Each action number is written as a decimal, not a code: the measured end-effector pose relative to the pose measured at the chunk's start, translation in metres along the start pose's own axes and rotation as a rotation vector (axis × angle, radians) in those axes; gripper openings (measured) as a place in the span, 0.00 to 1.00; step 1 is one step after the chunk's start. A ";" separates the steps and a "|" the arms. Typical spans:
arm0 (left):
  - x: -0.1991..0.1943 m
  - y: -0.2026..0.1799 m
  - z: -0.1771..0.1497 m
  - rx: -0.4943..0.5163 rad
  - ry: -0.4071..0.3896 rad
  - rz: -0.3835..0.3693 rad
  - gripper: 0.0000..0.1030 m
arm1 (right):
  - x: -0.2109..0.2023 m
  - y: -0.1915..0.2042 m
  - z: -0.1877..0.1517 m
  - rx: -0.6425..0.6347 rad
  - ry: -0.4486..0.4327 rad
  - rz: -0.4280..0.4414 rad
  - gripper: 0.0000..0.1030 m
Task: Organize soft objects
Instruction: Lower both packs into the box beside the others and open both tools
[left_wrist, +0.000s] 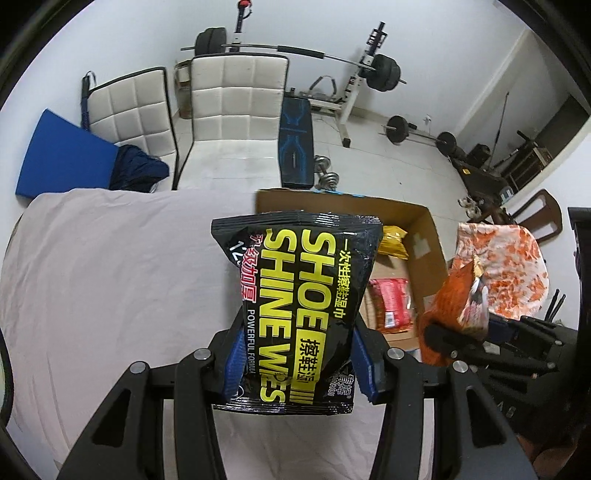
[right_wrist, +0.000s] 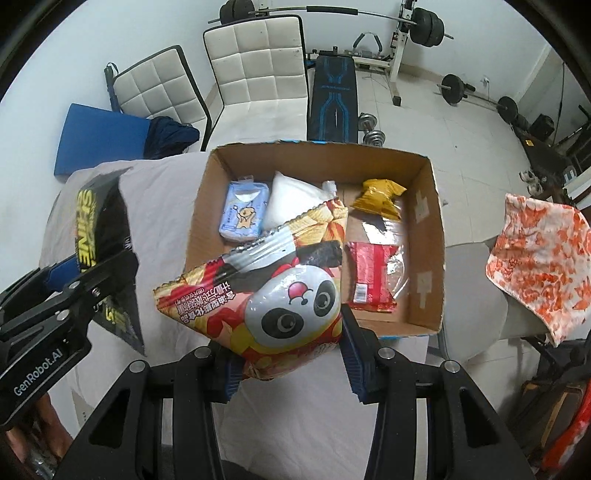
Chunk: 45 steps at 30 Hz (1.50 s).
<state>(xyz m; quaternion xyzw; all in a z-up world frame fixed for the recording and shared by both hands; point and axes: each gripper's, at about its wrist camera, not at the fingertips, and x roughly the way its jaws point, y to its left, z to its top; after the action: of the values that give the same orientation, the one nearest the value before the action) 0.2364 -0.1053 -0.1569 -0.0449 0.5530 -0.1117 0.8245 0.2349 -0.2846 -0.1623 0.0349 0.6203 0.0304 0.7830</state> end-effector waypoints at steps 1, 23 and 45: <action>0.003 -0.004 0.001 0.004 0.002 0.001 0.45 | 0.001 -0.003 -0.001 0.004 0.001 0.003 0.46; 0.112 -0.033 0.040 -0.017 0.158 0.060 0.45 | 0.098 -0.047 0.026 0.024 0.101 0.025 0.46; 0.162 -0.020 0.036 -0.072 0.332 0.052 0.49 | 0.152 -0.064 0.039 0.059 0.185 0.047 0.72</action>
<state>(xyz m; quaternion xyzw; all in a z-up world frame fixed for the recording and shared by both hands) 0.3261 -0.1646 -0.2852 -0.0411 0.6862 -0.0764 0.7222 0.3075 -0.3350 -0.3066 0.0699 0.6895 0.0335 0.7202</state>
